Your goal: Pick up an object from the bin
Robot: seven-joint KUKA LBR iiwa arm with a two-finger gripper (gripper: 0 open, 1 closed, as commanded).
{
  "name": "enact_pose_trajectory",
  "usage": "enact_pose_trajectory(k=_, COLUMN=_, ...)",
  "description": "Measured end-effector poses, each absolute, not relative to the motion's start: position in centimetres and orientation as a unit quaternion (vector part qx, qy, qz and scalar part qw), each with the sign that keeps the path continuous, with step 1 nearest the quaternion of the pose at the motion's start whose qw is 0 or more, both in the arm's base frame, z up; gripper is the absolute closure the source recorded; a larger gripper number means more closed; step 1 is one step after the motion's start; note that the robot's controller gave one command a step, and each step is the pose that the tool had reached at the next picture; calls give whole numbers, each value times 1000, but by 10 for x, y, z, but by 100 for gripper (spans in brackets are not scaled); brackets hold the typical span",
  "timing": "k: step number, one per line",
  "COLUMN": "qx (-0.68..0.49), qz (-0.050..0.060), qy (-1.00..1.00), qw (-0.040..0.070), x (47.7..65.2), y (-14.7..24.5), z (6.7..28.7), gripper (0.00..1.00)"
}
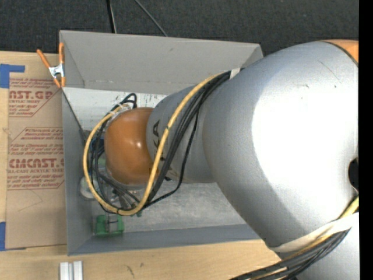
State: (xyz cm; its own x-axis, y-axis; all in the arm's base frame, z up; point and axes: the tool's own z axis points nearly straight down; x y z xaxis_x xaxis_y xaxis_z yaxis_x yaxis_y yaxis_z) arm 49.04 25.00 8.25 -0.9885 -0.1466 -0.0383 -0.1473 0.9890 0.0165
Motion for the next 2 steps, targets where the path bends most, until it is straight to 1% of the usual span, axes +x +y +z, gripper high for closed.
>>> enact_pose_trajectory(k=1, qx=-71, qz=5, qy=997, qw=9, x=486, y=246, z=75, gripper=100)
enact_pose_trajectory(k=2, qx=-95, qz=2, qy=995, qw=5, x=490, y=241, z=190, gripper=100)
